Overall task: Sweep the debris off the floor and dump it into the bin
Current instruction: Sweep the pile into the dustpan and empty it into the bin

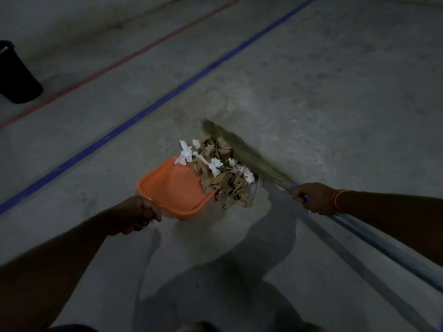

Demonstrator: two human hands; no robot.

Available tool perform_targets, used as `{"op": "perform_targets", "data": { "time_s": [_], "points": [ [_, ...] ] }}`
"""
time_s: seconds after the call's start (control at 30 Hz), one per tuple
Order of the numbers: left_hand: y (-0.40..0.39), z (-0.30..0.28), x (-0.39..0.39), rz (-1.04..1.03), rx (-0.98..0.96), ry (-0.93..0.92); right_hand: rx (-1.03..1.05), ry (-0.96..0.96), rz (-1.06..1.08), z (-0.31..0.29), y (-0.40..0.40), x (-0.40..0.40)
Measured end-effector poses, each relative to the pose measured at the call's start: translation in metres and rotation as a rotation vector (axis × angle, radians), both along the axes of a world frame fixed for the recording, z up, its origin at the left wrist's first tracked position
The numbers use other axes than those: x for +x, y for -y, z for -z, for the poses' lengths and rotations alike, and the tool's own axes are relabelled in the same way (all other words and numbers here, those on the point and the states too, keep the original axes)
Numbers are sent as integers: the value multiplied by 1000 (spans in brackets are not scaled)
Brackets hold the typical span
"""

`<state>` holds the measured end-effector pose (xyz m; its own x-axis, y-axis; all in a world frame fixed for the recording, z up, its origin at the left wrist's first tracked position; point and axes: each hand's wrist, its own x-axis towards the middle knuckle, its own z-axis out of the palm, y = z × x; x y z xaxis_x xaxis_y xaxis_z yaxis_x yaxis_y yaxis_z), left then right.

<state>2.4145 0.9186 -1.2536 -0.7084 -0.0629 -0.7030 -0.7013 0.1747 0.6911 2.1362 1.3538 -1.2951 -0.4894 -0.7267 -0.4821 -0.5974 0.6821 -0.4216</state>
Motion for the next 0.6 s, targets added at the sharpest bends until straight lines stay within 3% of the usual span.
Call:
{"op": "perform_targets", "data": {
  "time_s": [0.03, 0.1, 0.27, 0.6],
  "points": [
    [5, 7, -6, -65, 14, 11, -4, -4, -27, 3, 1, 2],
    [-1, 13, -3, -85, -174, 21, -17, -11, -91, 7, 2, 7],
    [-7, 8, -3, -110, -154, 28, -76, -41, -195, 17, 0, 21],
    [-5, 18, -10, -155, -151, 4, -115, -10, -189, 16, 11, 36]
  ]
}}
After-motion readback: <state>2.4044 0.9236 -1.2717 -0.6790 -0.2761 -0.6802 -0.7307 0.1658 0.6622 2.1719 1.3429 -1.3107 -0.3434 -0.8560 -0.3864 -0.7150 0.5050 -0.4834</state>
